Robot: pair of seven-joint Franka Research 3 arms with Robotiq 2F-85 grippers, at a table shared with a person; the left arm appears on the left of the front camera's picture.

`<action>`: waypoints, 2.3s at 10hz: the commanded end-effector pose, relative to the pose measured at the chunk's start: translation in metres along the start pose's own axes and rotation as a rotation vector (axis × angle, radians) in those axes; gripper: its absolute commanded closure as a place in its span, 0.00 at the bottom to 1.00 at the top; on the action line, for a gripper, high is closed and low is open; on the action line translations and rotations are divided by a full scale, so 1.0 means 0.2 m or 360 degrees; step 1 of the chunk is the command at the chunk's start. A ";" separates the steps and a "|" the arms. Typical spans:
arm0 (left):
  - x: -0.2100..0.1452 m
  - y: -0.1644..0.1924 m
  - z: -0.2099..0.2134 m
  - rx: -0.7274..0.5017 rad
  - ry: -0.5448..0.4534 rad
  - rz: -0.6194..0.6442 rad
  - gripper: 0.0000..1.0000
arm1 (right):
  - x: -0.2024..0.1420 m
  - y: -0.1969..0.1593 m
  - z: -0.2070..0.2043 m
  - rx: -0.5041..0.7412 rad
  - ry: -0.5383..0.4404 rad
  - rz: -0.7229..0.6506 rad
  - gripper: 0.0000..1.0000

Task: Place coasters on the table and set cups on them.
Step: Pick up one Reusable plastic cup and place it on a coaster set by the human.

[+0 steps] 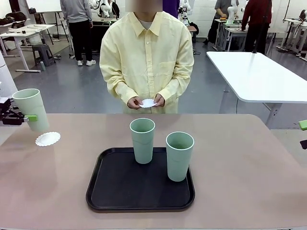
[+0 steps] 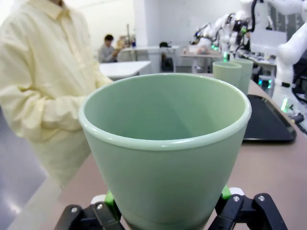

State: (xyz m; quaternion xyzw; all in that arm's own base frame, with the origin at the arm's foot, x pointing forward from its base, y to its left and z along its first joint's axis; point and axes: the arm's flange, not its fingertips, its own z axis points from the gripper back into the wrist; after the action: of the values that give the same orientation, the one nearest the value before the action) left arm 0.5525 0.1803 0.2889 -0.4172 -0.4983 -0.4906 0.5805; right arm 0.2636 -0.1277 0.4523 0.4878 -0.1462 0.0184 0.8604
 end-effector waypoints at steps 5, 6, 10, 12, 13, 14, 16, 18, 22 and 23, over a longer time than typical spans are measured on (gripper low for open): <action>-0.11 -0.03 -0.03 -0.0041 -0.0025 -0.0098 0.15 | 0.00 0.00 0.00 0.0022 0.0002 0.0015 0.00; -0.12 -0.03 -0.04 -0.0062 -0.0036 -0.0111 0.15 | 0.00 0.00 0.00 0.0022 0.0002 0.0015 0.00; -0.19 -0.05 -0.09 -0.0111 -0.0019 -0.0093 0.15 | 0.00 0.00 0.00 0.0022 0.0002 0.0015 0.00; -0.23 -0.04 -0.10 -0.0113 -0.0011 -0.0080 0.15 | 0.00 0.00 0.00 0.0022 0.0002 0.0015 0.00; -0.24 -0.03 -0.10 -0.0107 -0.0014 -0.0076 0.15 | 0.00 0.00 0.00 0.0022 0.0002 0.0015 0.00; -0.25 -0.02 -0.09 -0.0103 -0.0018 -0.0076 0.15 | 0.00 0.00 0.00 0.0022 0.0002 0.0015 0.00; -0.26 -0.01 -0.09 -0.0122 -0.0019 -0.0068 0.15 | 0.00 0.00 0.00 0.0022 0.0002 0.0015 0.00; -0.27 -0.01 -0.09 -0.0140 -0.0008 -0.0044 0.00 | 0.00 0.00 0.00 0.0022 0.0002 0.0015 0.00; -0.27 -0.01 -0.08 -0.0179 0.0009 -0.0042 0.00 | 0.00 0.00 0.00 0.0022 0.0002 0.0015 0.00; -0.27 0.01 -0.06 -0.0187 0.0003 -0.0037 0.00 | 0.00 0.00 0.00 0.0022 0.0002 0.0015 0.00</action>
State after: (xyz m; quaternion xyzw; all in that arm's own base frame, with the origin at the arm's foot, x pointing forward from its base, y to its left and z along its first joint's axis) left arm 0.5504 0.1697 0.2327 -0.4364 -0.4773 -0.5185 0.5595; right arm 0.2636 -0.1277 0.4523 0.4878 -0.1461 0.0184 0.8604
